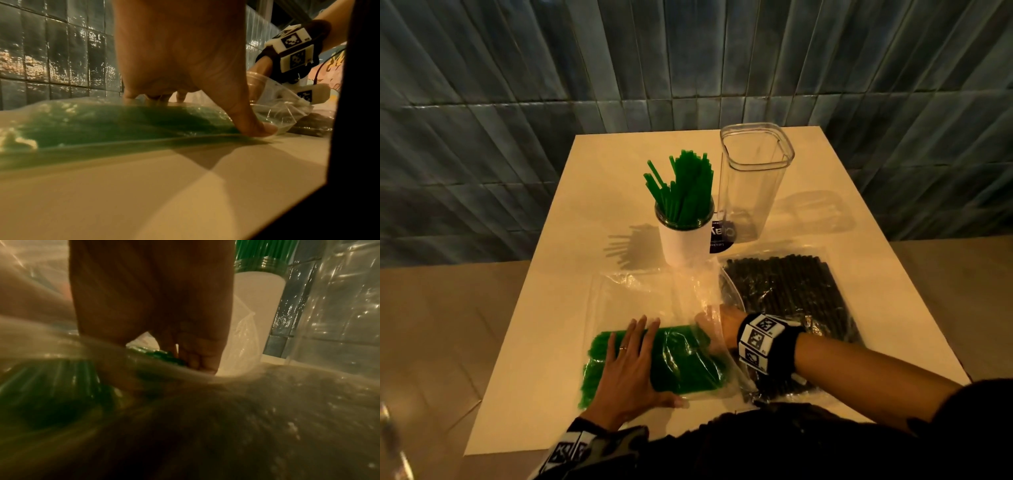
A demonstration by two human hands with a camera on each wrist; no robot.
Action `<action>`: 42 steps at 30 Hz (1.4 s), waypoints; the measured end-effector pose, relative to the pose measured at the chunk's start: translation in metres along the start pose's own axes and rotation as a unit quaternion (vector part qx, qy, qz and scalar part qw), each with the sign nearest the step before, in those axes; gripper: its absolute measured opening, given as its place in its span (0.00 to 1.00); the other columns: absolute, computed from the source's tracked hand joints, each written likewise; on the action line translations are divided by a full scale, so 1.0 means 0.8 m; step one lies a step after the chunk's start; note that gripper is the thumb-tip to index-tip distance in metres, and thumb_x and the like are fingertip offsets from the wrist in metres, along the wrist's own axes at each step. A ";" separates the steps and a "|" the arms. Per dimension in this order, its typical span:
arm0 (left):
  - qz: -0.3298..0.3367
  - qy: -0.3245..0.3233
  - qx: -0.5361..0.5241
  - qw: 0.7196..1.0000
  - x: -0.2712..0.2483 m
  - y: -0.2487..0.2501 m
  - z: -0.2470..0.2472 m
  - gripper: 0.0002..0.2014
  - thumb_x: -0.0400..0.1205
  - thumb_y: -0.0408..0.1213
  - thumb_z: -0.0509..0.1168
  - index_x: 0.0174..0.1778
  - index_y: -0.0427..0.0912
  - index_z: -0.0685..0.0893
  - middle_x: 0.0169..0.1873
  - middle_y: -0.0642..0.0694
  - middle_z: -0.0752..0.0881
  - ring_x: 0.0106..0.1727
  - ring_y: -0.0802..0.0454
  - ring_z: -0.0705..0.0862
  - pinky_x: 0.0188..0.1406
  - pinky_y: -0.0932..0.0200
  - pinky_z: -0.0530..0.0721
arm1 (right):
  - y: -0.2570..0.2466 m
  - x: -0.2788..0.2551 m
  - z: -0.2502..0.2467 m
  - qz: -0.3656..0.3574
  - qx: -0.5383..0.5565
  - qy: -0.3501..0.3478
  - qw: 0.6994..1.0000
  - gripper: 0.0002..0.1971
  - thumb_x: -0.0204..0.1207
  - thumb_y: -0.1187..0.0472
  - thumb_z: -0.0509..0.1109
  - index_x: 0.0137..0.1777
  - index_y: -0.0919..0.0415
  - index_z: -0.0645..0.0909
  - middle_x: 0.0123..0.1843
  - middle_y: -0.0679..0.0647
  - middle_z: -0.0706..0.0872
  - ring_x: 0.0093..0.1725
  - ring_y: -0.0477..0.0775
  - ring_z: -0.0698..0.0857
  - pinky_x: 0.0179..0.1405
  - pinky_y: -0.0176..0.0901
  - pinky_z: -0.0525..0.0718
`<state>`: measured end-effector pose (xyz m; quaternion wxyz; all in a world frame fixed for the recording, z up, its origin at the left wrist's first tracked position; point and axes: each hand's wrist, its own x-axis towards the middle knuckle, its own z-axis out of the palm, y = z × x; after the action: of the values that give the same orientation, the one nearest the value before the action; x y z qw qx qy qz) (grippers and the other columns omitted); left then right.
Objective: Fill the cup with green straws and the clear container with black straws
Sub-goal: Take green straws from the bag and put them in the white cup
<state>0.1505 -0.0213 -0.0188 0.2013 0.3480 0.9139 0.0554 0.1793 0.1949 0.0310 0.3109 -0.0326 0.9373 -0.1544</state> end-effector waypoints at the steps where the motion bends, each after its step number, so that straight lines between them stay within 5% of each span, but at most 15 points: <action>1: 0.000 -0.002 0.005 1.000 0.000 -0.001 0.000 0.71 0.46 0.89 0.50 0.76 0.53 0.26 0.78 0.46 0.32 0.80 0.44 0.33 0.73 0.39 0.28 | 0.001 0.000 -0.001 0.000 0.002 -0.004 1.000 0.18 0.76 0.60 0.69 0.64 0.66 0.76 0.64 0.63 0.79 0.62 0.63 0.80 0.62 0.53 0.81; 6: -0.001 -0.011 0.007 1.000 0.001 -0.001 -0.004 0.72 0.46 0.88 0.52 0.76 0.52 0.25 0.78 0.46 0.33 0.80 0.44 0.33 0.73 0.39 0.27 | 0.010 -0.009 -0.009 -0.003 -0.058 -0.006 0.998 0.21 0.79 0.56 0.67 0.68 0.66 0.75 0.69 0.64 0.77 0.68 0.62 0.77 0.69 0.51 0.75; 13: -0.011 -0.030 0.014 0.999 0.000 -0.001 -0.009 0.71 0.51 0.85 0.57 0.75 0.51 0.23 0.77 0.47 0.29 0.78 0.50 0.31 0.72 0.39 0.26 | 0.028 -0.036 -0.009 0.021 -0.124 0.079 0.989 0.16 0.78 0.48 0.62 0.55 0.59 0.79 0.53 0.58 0.84 0.51 0.61 0.85 0.51 0.52 0.83; 18: -0.013 -0.056 0.000 0.998 0.002 -0.004 -0.010 0.73 0.44 0.88 0.47 0.80 0.51 0.32 0.81 0.45 0.34 0.76 0.52 0.30 0.72 0.39 0.26 | 0.064 -0.073 -0.032 0.099 -0.131 0.102 0.981 0.14 0.74 0.57 0.61 0.59 0.53 0.77 0.55 0.55 0.82 0.54 0.60 0.83 0.49 0.48 0.77; 26: -0.010 -0.124 0.018 0.992 0.013 -0.004 -0.028 0.74 0.42 0.88 0.49 0.81 0.51 0.34 0.82 0.44 0.35 0.82 0.44 0.36 0.73 0.39 0.29 | 0.135 -0.152 -0.080 0.222 -0.145 0.101 0.959 0.16 0.73 0.57 0.62 0.61 0.48 0.78 0.57 0.54 0.85 0.56 0.58 0.84 0.45 0.44 0.75; 30: 0.005 -0.152 0.009 0.988 0.023 -0.003 -0.049 0.74 0.38 0.88 0.45 0.82 0.54 0.40 0.83 0.45 0.41 0.83 0.44 0.41 0.77 0.36 0.34 | 0.162 -0.188 -0.114 0.293 -0.122 0.114 0.941 0.18 0.73 0.58 0.59 0.63 0.47 0.78 0.58 0.55 0.84 0.57 0.58 0.83 0.57 0.53 0.82; 32: 0.012 -0.095 -0.027 0.995 0.027 0.008 -0.063 0.72 0.41 0.89 0.45 0.82 0.54 0.42 0.83 0.46 0.43 0.83 0.45 0.42 0.79 0.37 0.38 | 0.163 -0.203 -0.132 0.328 -0.122 0.120 0.929 0.19 0.75 0.57 0.59 0.65 0.45 0.77 0.59 0.55 0.83 0.58 0.58 0.83 0.58 0.52 0.82; 34: 0.038 0.048 -0.090 0.994 0.033 0.031 -0.081 0.64 0.51 0.86 0.50 0.81 0.55 0.45 0.83 0.46 0.46 0.82 0.47 0.43 0.80 0.37 0.46 | 0.157 -0.213 -0.145 0.351 -0.134 0.128 0.918 0.19 0.77 0.56 0.58 0.68 0.44 0.74 0.61 0.55 0.82 0.59 0.57 0.82 0.58 0.51 0.79; 38: 0.167 0.348 -0.079 0.919 0.054 0.085 -0.121 0.50 0.66 0.71 0.64 0.79 0.46 0.58 0.80 0.37 0.58 0.82 0.42 0.51 0.78 0.40 0.55 | 0.109 -0.213 -0.157 0.314 -0.151 0.142 0.927 0.17 0.75 0.57 0.59 0.62 0.44 0.78 0.57 0.53 0.83 0.56 0.57 0.83 0.53 0.50 0.79; 40: 0.221 0.393 -0.023 0.892 0.064 0.106 -0.136 0.48 0.68 0.68 0.66 0.78 0.43 0.60 0.78 0.35 0.62 0.81 0.38 0.55 0.80 0.42 0.52 | 0.078 -0.201 -0.154 0.258 -0.161 0.137 0.943 0.15 0.73 0.56 0.60 0.59 0.46 0.78 0.56 0.54 0.83 0.57 0.59 0.83 0.47 0.47 0.76; 42: 0.231 0.362 0.020 0.903 0.075 0.115 -0.143 0.45 0.68 0.64 0.70 0.76 0.44 0.64 0.73 0.37 0.73 0.76 0.40 0.69 0.79 0.42 0.55 | 0.052 -0.187 -0.152 0.198 -0.169 0.144 0.955 0.15 0.72 0.57 0.61 0.58 0.49 0.78 0.56 0.56 0.83 0.56 0.62 0.83 0.42 0.44 0.72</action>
<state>0.1199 0.0915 0.0882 -0.1687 0.5095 0.8188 0.2037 0.2286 0.2910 0.1961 0.1868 0.1245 0.9721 0.0681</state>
